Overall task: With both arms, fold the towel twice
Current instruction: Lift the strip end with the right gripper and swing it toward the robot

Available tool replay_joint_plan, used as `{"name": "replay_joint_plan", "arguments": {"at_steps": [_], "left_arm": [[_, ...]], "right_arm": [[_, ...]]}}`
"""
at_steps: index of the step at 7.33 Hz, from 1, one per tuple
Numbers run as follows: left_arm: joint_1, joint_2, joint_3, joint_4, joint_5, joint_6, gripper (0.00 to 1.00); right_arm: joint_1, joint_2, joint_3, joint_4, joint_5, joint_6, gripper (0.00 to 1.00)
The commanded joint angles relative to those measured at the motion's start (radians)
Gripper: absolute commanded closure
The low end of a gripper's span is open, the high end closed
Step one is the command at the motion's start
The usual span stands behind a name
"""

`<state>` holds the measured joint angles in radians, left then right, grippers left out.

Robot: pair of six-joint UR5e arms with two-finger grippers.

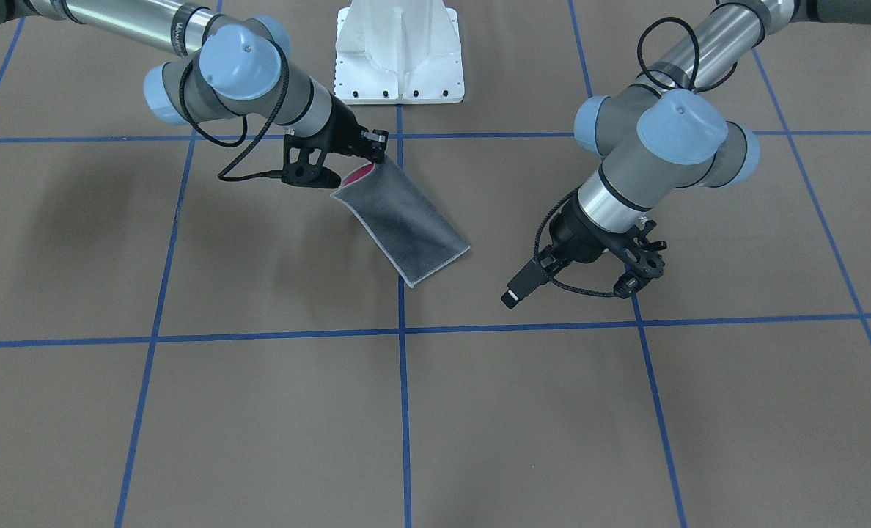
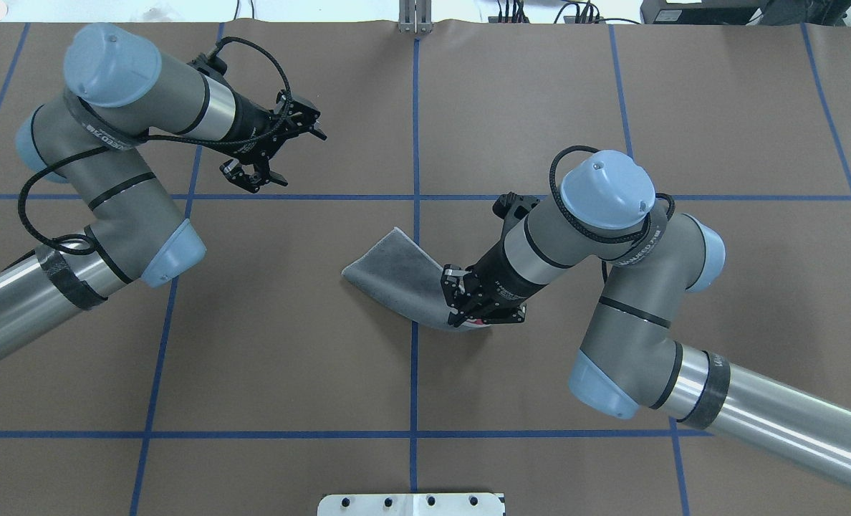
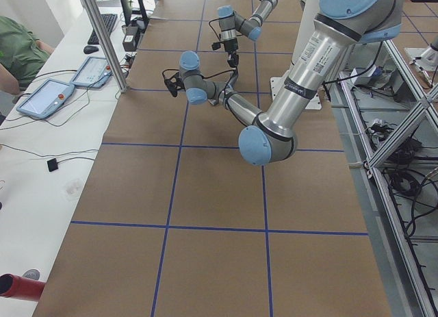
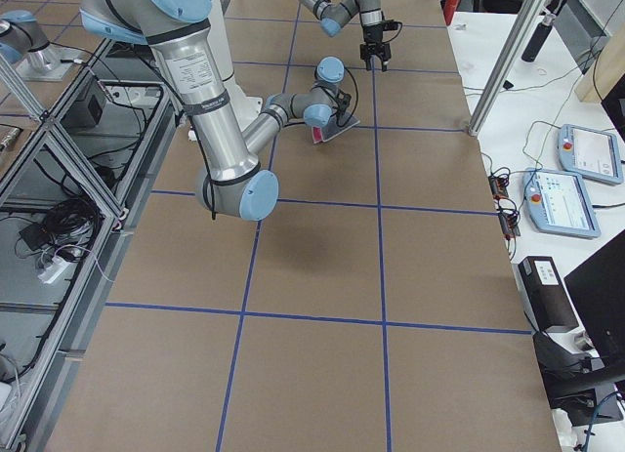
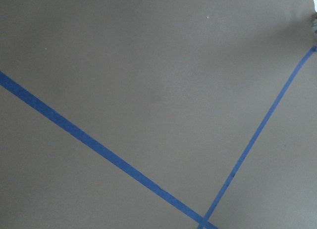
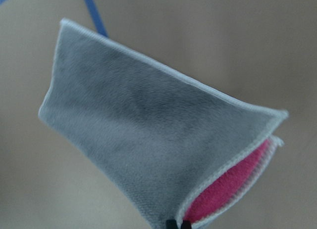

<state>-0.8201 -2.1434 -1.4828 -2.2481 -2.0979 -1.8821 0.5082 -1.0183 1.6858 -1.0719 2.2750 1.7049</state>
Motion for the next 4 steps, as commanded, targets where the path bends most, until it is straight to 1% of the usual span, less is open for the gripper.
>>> {"name": "replay_joint_plan", "arguments": {"at_steps": [1, 2, 4], "left_arm": [[-0.01, 0.016, -0.001, 0.001, -0.001, 0.032, 0.01], [-0.02, 0.026, -0.001, 0.001, -0.005, 0.053, 0.01], [-0.036, 0.048, -0.002, 0.001, -0.018, 0.081, 0.01]], "right_arm": [[-0.045, 0.079, -0.05, 0.0, -0.012, -0.004, 1.0], [-0.06, 0.146, -0.108, 0.001, -0.052, 0.004, 1.0], [-0.077, 0.207, -0.172, 0.006, -0.071, 0.007, 1.0]]}}
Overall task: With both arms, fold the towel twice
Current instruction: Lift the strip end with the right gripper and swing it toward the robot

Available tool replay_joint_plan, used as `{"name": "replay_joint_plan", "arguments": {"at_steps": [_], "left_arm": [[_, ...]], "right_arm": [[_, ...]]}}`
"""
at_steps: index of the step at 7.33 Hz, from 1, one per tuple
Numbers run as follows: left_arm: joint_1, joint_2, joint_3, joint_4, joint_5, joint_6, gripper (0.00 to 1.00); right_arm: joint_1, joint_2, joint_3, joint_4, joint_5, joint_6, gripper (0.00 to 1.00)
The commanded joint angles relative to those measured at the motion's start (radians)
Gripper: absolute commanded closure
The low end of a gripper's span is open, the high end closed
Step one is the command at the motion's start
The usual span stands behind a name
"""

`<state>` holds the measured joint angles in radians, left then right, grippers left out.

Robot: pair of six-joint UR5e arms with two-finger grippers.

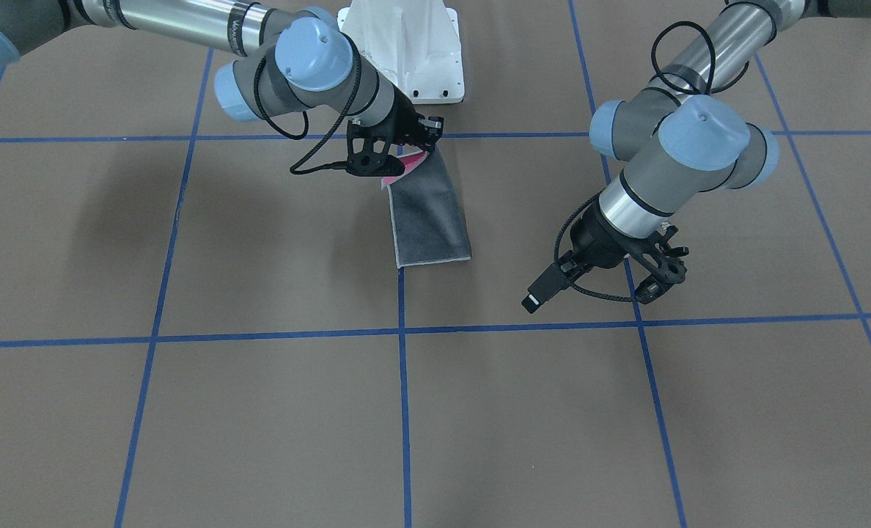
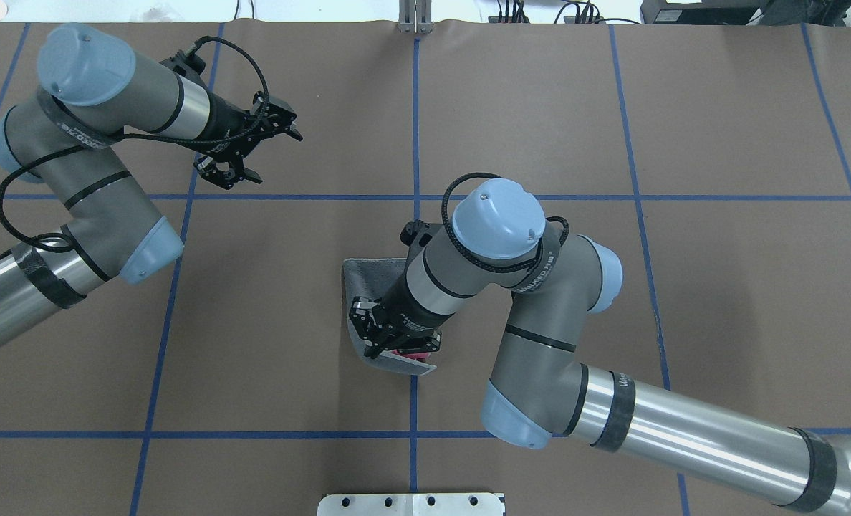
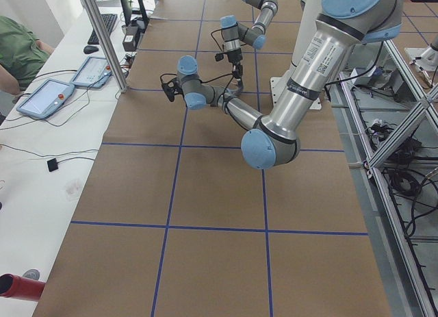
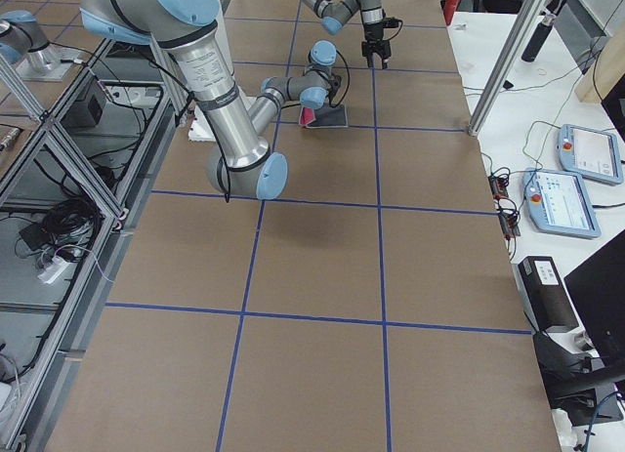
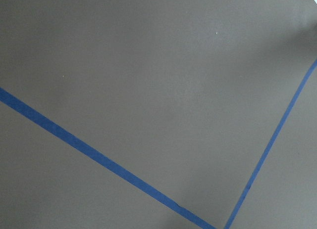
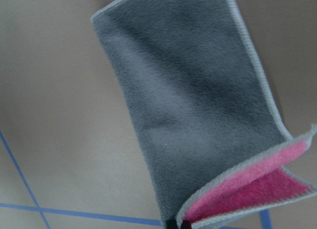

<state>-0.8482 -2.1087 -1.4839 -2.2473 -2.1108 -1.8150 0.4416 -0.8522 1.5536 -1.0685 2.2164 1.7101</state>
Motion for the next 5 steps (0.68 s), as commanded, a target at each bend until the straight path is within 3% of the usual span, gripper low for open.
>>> {"name": "replay_joint_plan", "arguments": {"at_steps": [1, 3, 4, 5], "left_arm": [[-0.011, 0.015, -0.001, -0.002, -0.006, 0.014, 0.01], [-0.012, 0.015, -0.001, -0.002, -0.005, 0.014, 0.01], [-0.012, 0.015, -0.001, -0.002, -0.005, 0.014, 0.01], [-0.011, 0.015, -0.001, -0.002, -0.005, 0.014, 0.01]], "right_arm": [[-0.014, 0.067, -0.067, 0.002, -0.017, 0.002, 1.0], [-0.018, 0.079, -0.081, 0.002, -0.026, 0.002, 1.0], [-0.02, 0.079, -0.081, 0.004, -0.024, 0.006, 0.3], [-0.024, 0.079, -0.075, 0.007, -0.035, 0.009, 0.0]]}}
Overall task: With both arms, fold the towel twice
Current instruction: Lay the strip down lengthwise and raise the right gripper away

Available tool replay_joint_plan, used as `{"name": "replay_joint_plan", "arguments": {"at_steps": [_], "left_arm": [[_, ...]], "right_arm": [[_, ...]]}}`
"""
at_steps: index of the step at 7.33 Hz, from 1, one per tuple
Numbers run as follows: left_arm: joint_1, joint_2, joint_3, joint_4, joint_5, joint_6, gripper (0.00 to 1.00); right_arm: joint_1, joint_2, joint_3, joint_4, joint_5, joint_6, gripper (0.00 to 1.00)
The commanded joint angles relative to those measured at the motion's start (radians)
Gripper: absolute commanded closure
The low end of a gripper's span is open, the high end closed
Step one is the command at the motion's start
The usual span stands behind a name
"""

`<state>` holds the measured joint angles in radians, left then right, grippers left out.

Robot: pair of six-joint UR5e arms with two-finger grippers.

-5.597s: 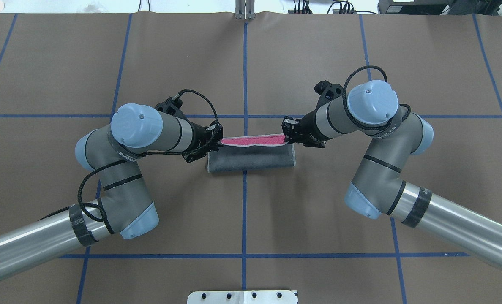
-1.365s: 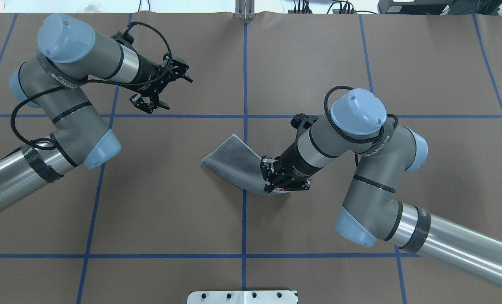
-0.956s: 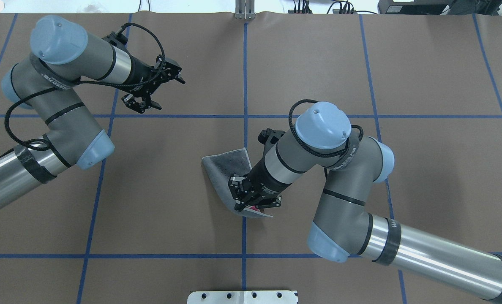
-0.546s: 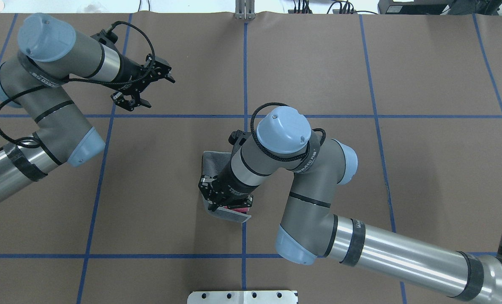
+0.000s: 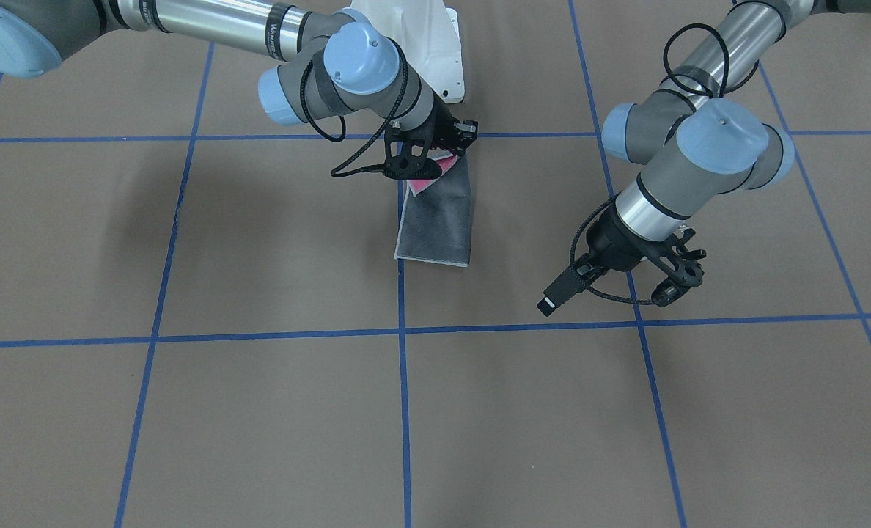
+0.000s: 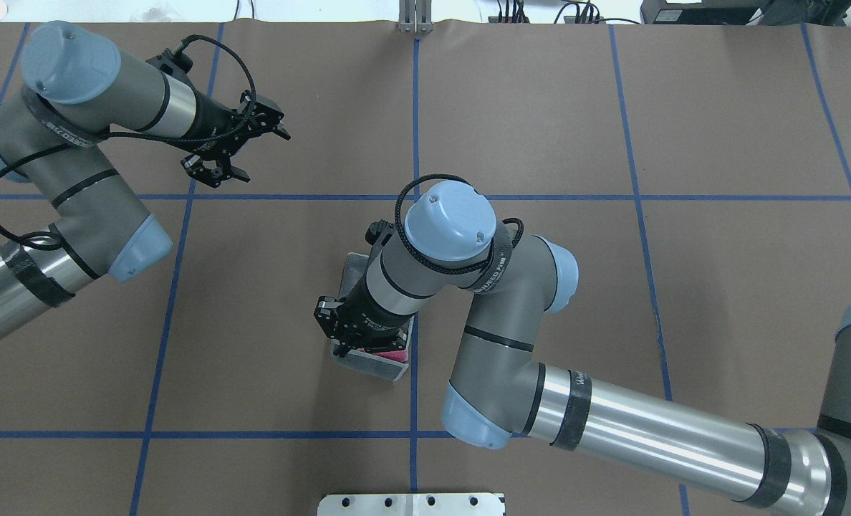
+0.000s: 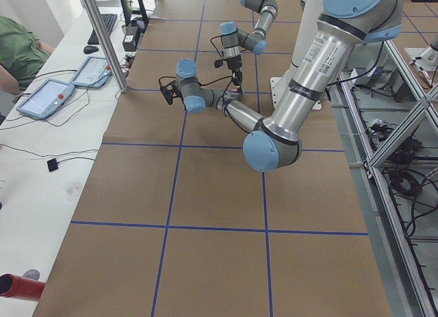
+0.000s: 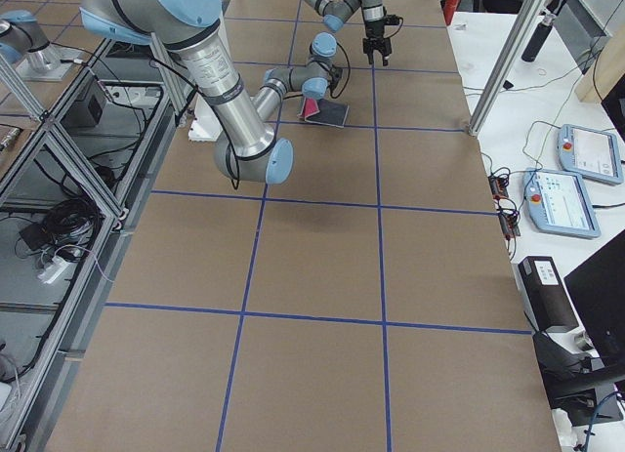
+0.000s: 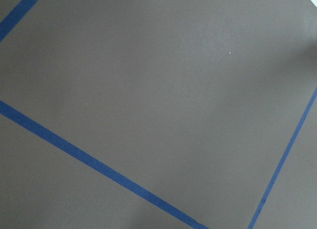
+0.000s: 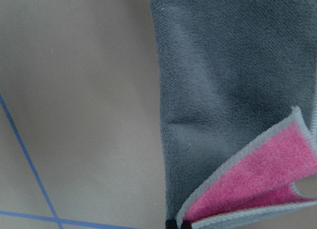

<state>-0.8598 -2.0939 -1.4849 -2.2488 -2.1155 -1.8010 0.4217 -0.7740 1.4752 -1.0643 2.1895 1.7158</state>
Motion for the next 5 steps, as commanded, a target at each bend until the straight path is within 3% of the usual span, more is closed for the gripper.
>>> {"name": "replay_joint_plan", "arguments": {"at_steps": [1, 5], "left_arm": [[0.002, 0.0, 0.0, 0.0, 0.0, 0.0, 0.01], [0.015, -0.012, -0.014, 0.002, -0.001, -0.021, 0.01]], "right_arm": [[-0.004, 0.001, 0.01, 0.004, -0.008, 0.04, 0.0], [0.116, -0.052, 0.076, -0.002, 0.001, 0.05, 0.0]]}}
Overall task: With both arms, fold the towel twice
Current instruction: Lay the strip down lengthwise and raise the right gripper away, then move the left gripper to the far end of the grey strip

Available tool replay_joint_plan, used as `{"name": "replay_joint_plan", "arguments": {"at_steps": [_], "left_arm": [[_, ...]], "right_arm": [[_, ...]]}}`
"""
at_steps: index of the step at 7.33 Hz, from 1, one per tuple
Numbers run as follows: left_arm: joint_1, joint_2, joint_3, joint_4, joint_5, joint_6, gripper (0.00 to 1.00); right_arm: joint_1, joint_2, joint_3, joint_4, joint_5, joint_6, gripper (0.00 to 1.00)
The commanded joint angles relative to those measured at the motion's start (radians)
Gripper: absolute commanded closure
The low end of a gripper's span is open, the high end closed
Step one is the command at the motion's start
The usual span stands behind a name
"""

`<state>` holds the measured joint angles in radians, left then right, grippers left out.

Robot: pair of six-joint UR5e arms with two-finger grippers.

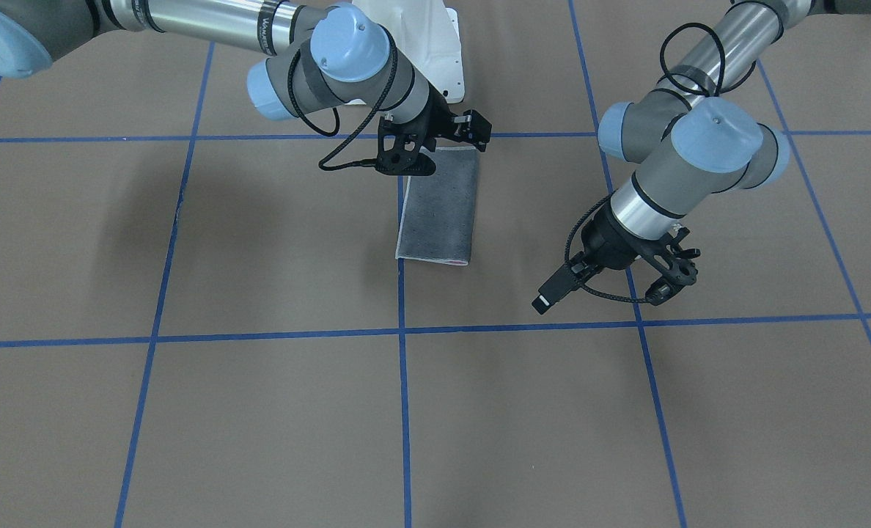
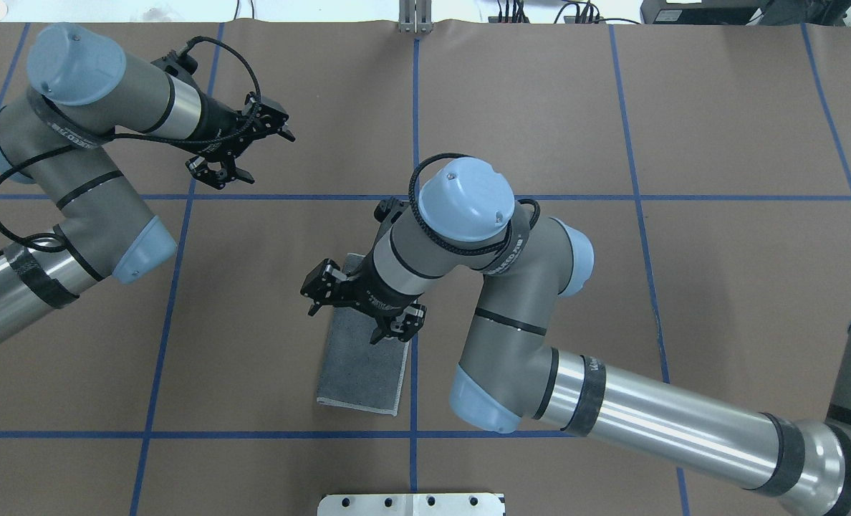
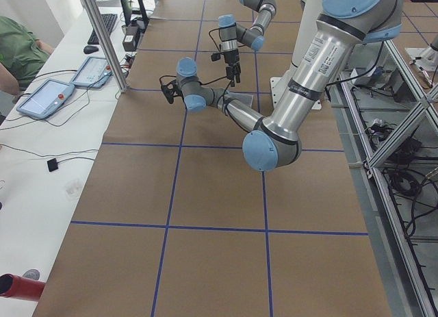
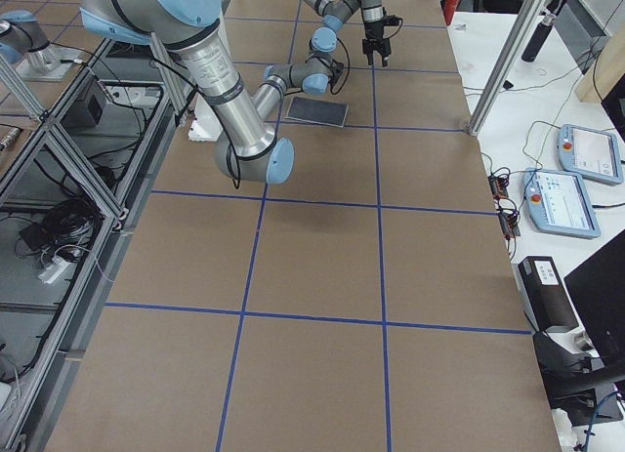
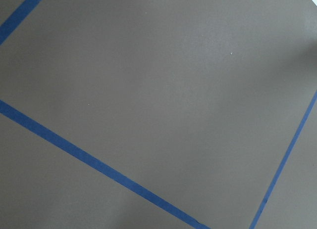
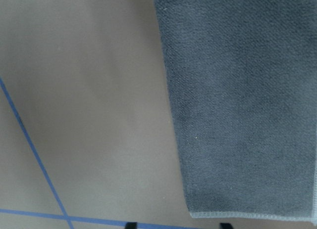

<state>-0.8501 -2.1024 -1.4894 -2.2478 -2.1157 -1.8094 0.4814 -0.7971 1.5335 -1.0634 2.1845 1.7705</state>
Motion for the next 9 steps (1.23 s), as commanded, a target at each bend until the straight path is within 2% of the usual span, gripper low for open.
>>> {"name": "replay_joint_plan", "arguments": {"at_steps": [1, 3, 4, 6, 8, 9], "left_arm": [[0.028, -0.002, -0.02, 0.001, -0.007, -0.057, 0.01], [0.13, -0.013, -0.041, -0.006, 0.02, -0.19, 0.01], [0.161, -0.013, -0.072, -0.004, 0.026, -0.236, 0.01], [0.257, -0.011, -0.095, -0.003, 0.069, -0.269, 0.01], [0.339, -0.008, -0.098, -0.003, 0.149, -0.281, 0.01], [0.347, -0.007, -0.097, -0.003, 0.155, -0.28, 0.01]], "right_arm": [[0.112, -0.078, 0.045, -0.003, 0.014, -0.009, 0.0], [0.212, -0.204, 0.132, -0.006, 0.018, -0.112, 0.0], [0.259, -0.233, 0.134, -0.01, 0.067, -0.179, 0.0], [0.33, -0.27, 0.128, -0.009, 0.104, -0.275, 0.0], [0.341, -0.275, 0.123, -0.009, 0.1, -0.301, 0.0], [0.341, -0.275, 0.123, -0.009, 0.1, -0.301, 0.0]]}}
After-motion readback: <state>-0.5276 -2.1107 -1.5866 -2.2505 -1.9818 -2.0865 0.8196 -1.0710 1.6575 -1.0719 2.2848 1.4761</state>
